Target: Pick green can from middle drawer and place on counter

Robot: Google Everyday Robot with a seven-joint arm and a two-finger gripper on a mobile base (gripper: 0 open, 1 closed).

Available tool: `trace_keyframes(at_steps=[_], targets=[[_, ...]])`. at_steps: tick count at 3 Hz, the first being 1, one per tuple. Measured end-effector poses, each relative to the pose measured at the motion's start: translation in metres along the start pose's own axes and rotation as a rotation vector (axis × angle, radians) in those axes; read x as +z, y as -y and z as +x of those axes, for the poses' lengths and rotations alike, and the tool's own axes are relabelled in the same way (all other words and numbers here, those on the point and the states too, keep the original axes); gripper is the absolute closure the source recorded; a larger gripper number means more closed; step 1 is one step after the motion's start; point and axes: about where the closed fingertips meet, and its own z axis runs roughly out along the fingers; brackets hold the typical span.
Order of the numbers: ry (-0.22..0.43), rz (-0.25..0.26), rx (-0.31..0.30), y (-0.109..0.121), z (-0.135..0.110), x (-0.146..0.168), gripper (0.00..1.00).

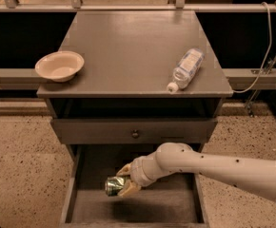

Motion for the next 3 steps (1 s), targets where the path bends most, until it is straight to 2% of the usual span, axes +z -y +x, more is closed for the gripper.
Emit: trace_keyframes(at_steps=[1, 2, 3], targets=[[0.034, 0.142, -0.081, 0.058, -0.04, -0.135, 1.0], [-0.014, 0.184, -0.152, 0.085, -0.08, -0.216, 1.0], [-0.098, 0.2, -0.224, 0.11, -0.123, -0.274, 1.0]])
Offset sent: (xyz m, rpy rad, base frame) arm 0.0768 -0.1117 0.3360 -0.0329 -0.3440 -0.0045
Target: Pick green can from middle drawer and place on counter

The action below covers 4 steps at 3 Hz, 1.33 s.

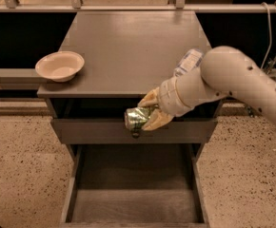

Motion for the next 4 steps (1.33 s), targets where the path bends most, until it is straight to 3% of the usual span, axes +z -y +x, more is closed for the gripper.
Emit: trace_keyframes(at_steps=[1, 2, 3, 4], targets=[[-0.122, 0.013, -0.117, 0.029, -0.049, -0.047, 1.0], [-0.188, 0.013, -0.169, 0.049, -0.071, -0.066, 1.0], [-0.168, 0.031, -0.121, 0.085, -0.06, -0.071, 1.0], [-0.102, 0.075, -0.042, 0.135, -0.04, -0.06, 1.0]])
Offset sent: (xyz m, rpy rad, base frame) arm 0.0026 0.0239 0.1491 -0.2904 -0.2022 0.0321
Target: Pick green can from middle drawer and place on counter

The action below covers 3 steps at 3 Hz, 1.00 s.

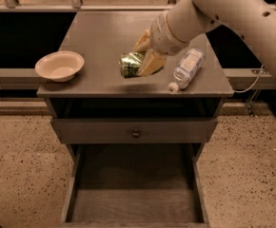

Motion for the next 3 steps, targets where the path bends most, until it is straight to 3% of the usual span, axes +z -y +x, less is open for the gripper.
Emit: trace_keyframes(at_steps=[2, 3], targets=[[0.064, 0.028, 0.108, 0.057, 0.013, 0.044, 1.0], [0.076, 0.018, 0.14, 0.067, 0.021, 0.06, 1.0]])
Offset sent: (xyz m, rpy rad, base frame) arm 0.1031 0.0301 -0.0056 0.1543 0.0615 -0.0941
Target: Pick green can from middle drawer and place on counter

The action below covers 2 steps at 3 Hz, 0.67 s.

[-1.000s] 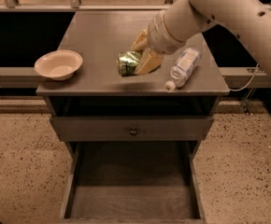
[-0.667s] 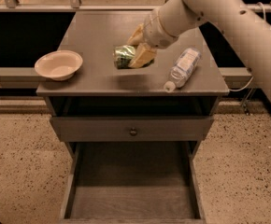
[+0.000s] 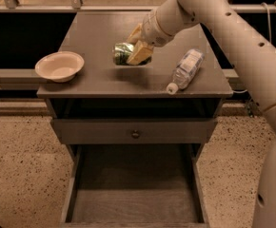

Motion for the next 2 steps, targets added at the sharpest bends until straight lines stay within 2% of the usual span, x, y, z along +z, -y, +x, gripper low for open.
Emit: trace_keyframes(at_steps=[1, 2], targets=[[0.002, -0.003, 0.001, 0.0001, -0.0001, 0.0032, 0.85], [0.004, -0.008, 0.001, -0.0009, -0.0006, 0.0063, 0.61]])
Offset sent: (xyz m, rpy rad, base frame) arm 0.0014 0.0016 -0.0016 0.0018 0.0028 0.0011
